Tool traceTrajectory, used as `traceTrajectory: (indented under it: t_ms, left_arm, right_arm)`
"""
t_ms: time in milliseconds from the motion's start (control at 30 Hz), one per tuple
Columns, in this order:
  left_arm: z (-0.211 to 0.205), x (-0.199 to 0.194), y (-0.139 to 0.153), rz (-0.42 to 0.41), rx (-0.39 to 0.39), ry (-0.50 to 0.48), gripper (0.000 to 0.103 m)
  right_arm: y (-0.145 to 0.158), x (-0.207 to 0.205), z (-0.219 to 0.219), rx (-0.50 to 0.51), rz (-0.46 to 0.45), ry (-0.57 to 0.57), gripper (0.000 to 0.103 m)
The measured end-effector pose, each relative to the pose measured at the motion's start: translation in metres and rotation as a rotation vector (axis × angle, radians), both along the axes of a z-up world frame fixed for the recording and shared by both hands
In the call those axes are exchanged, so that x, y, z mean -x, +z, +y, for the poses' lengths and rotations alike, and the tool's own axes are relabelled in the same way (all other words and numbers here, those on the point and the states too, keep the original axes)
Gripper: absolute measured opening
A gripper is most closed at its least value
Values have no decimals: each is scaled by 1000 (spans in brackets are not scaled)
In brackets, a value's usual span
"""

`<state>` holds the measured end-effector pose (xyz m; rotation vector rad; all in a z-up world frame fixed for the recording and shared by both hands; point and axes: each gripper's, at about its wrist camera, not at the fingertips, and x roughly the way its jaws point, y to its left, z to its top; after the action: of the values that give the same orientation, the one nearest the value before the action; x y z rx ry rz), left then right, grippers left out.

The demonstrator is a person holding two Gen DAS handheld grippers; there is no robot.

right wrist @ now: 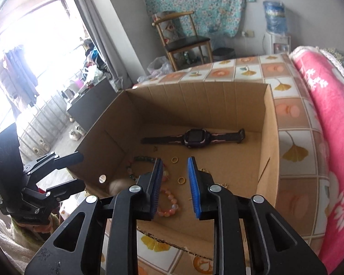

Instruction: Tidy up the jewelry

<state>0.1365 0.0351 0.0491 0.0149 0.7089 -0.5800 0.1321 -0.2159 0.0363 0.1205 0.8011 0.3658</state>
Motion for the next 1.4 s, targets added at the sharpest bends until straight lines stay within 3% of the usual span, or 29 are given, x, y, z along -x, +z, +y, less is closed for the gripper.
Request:
traceTrajectory:
  t_ms: [100,233,367,533,633,767,1000,1200,1400]
  left_arm:
    - [6,10,2,-35,23,11,73]
    - [12,32,10,-113,38,29,84]
    - [10,47,13,-144,35,39,96]
    - [6,59,15,-118,21,74,97]
    - [5,66,14,-107,15,107,97]
    - [2,73,14,-119,-70,231,97]
    - [-2,64,19,-128,-141,368,97]
    - [-6,46,22,-48,-179,423,97]
    - [-11,34,12,27,-214,470,97]
  right_arm:
    - [7,11,-4,-36,-49,-21,35]
    - [18,31,-7,-63,-139,-42,63]
    - [31,51,-5,-57,-206,-59,77]
    - [43,69,1,16,-230,-104,90]
    - [41,81,5,70,-231,-134,93]
    - [31,92,8,190,-195,-227,95]
    - [17,96,8,255,-98,-302,95]
    - [2,85,11,276,0,-357,95]
    - [-8,77,15,316,42,-398,95]
